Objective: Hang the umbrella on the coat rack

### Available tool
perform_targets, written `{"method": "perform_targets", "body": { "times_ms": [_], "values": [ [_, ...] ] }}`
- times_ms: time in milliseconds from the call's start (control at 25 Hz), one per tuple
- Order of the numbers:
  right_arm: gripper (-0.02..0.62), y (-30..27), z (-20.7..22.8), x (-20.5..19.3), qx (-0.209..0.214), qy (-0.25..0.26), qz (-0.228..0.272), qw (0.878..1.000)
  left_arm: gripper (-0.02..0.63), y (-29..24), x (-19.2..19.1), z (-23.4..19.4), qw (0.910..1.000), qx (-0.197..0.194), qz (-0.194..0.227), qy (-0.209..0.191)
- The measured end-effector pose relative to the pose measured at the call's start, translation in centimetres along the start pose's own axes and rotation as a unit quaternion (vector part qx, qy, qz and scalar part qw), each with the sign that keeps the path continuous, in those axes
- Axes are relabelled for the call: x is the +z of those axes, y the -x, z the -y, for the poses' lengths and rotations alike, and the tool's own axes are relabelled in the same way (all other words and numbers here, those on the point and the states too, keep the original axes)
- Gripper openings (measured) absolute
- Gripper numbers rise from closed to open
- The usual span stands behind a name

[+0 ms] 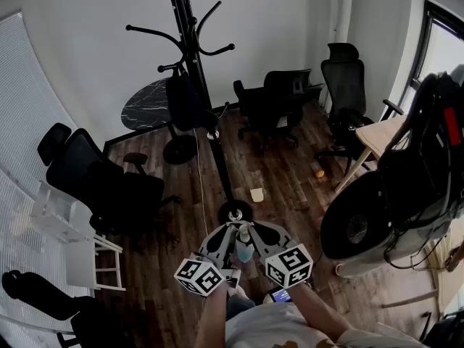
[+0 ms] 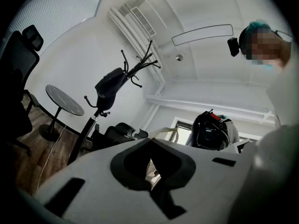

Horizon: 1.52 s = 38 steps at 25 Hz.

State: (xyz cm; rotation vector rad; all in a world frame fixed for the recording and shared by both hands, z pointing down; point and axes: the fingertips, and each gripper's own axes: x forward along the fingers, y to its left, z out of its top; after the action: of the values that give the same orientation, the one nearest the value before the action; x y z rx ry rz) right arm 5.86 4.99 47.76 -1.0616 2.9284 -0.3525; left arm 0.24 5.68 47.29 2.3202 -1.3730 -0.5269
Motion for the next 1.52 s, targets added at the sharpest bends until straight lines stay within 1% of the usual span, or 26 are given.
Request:
{"method": "perform_targets", "body": {
  "times_ms": [160,360,600,800,960,1080,1240,1520],
  "values": [
    [0.014,-1.9,1.4,1.0,-0.001,0.011,-0.002,1.0,0.02,-2.1,0.9,-1.4,1.0,0.0,-0.003,-0.006],
    [0.014,0.6,0.3,0.0,0.0,0.015,0.001,1.0,0.02,-0.2,-0.5,0.3,0.9998,0.001,-0.004,-0.018],
    [0.014,1.0,0.2,0.1,0.019,0.021,0.006,1.0,0.02,-0.3,-0.9,1.0,0.9996,0.007,-0.01,-0.025],
    [0.014,0.1,0.8,-0.1,0.022,0.013,0.004,1.0,0.02,-0.9,-1.0,0.2,0.9997,0.01,-0.011,-0.021],
    [0.014,-1.2,1.6,-0.2,0.025,0.017,0.0,1.0,0.02,-1.6,-0.7,-1.0,0.9998,0.015,0.0,-0.011],
    [0.014,-2.7,2.0,-0.4,0.028,0.017,0.001,0.999,0.02,-2.4,-0.4,-2.4,0.9997,0.017,-0.002,-0.016],
    [0.014,-6.0,3.1,-0.2,0.03,0.016,-0.003,0.999,0.02,-4.5,0.4,-5.1,0.9998,0.018,-0.005,-0.011],
    [0.014,-12.4,6.1,0.7,0.016,0.008,-0.011,1.0,0.02,-8.7,2.7,-10.3,0.9999,0.009,-0.01,-0.004]
  ]
}}
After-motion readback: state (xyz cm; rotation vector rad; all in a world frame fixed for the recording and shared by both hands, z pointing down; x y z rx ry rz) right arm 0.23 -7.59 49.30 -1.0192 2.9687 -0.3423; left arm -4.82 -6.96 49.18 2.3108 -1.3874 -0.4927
